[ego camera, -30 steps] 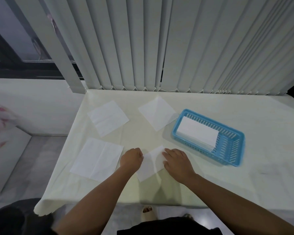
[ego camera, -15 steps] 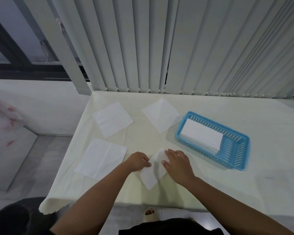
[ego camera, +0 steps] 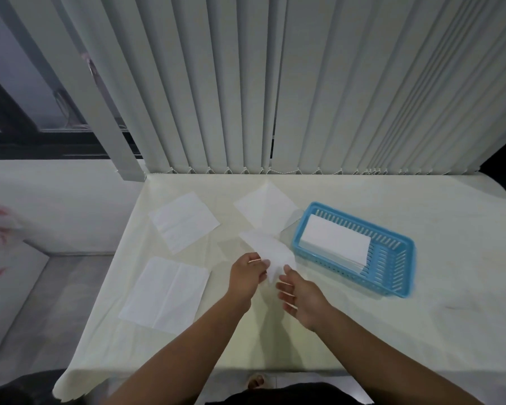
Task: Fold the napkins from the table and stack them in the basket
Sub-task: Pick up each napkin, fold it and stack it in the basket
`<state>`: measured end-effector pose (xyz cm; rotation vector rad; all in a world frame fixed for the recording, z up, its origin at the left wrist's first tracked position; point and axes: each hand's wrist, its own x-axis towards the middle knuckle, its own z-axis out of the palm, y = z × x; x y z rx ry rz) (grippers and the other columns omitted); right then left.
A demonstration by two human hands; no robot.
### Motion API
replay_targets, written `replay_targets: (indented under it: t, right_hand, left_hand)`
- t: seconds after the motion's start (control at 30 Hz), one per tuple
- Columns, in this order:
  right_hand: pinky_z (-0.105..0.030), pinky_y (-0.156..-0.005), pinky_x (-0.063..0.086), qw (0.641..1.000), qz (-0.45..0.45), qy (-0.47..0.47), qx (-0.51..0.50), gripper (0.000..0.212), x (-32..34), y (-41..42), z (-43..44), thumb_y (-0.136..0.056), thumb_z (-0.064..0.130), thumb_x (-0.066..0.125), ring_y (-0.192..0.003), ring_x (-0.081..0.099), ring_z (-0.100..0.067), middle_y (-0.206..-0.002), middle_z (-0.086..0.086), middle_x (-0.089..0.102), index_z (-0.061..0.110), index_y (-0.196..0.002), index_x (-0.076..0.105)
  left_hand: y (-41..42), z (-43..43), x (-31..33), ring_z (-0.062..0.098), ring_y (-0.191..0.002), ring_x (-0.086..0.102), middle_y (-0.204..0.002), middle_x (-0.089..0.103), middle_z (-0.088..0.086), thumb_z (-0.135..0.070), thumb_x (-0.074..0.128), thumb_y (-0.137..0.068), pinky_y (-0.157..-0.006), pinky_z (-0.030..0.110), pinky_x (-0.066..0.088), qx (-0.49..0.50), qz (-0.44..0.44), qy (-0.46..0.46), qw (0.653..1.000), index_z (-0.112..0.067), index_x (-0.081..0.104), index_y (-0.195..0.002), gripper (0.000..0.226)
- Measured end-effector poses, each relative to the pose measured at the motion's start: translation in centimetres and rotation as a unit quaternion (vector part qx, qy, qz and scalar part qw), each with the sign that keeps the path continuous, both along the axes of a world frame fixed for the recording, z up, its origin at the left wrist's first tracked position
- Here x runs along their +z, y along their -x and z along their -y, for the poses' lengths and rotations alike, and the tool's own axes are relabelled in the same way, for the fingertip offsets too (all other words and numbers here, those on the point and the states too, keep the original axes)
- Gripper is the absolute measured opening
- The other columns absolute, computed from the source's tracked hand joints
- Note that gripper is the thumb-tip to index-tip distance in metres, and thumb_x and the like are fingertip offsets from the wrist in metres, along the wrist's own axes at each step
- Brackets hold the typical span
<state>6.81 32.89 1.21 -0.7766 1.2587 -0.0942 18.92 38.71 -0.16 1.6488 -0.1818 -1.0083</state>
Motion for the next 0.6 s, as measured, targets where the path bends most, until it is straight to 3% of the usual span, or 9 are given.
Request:
replay_targets:
  t: [0.13,0.27,0.43,0.6]
  right_hand:
    - [-0.036,-0.09,0.043,0.994,0.047,-0.092,-0.039,0.037,0.3,-0.2,0.9,-0.086,0.041,0.067,-0.099,0.06,-0.021,-0.111,-0.004,0.068,0.015,-0.111,0.061]
    - [-0.032,-0.077,0.045,0.992,0.043,-0.112,-0.033,0.033,0.0,-0.3,0.6,-0.082,0.038,0.073,-0.091,0.06,-0.019,-0.102,-0.004,0.067,0.014,-0.104,0.063]
    - [-0.027,-0.066,0.045,0.996,0.043,0.037,-0.063,0.009,0.3,-0.5,1.2,-0.087,0.019,0.067,-0.067,0.057,-0.014,-0.075,-0.004,0.063,0.011,-0.086,0.063]
    - [-0.024,-0.066,0.046,0.968,-0.012,0.25,0.009,0.015,1.4,-0.3,1.8,-0.089,0.021,0.065,-0.07,0.056,-0.015,-0.075,-0.002,0.065,0.008,-0.081,0.068]
  left_hand:
    - [0.5,-0.5,-0.4,0.02,-0.082,0.062,-0.089,0.066,0.01,-0.014,0.064,-0.086,-0.086,0.033,0.054,0.022,-0.105,0.043,0.993,-0.007,0.065,-0.092,0.009]
    - [0.5,-0.6,0.2,0.02,-0.084,0.07,-0.094,0.074,0.009,-0.006,0.059,-0.09,-0.081,0.028,0.055,0.057,-0.21,0.113,0.969,-0.008,0.067,-0.093,0.008]
    - [0.2,0.0,0.7,0.019,-0.086,0.067,-0.098,0.072,0.007,-0.008,0.061,-0.089,-0.08,0.027,0.053,0.056,-0.201,0.103,0.973,-0.007,0.064,-0.097,0.009]
    - [-0.6,1.3,1.3,0.02,-0.095,0.066,-0.106,0.071,0.005,-0.014,0.062,-0.09,-0.078,0.028,0.053,0.044,-0.177,0.088,0.979,-0.01,0.064,-0.106,0.017]
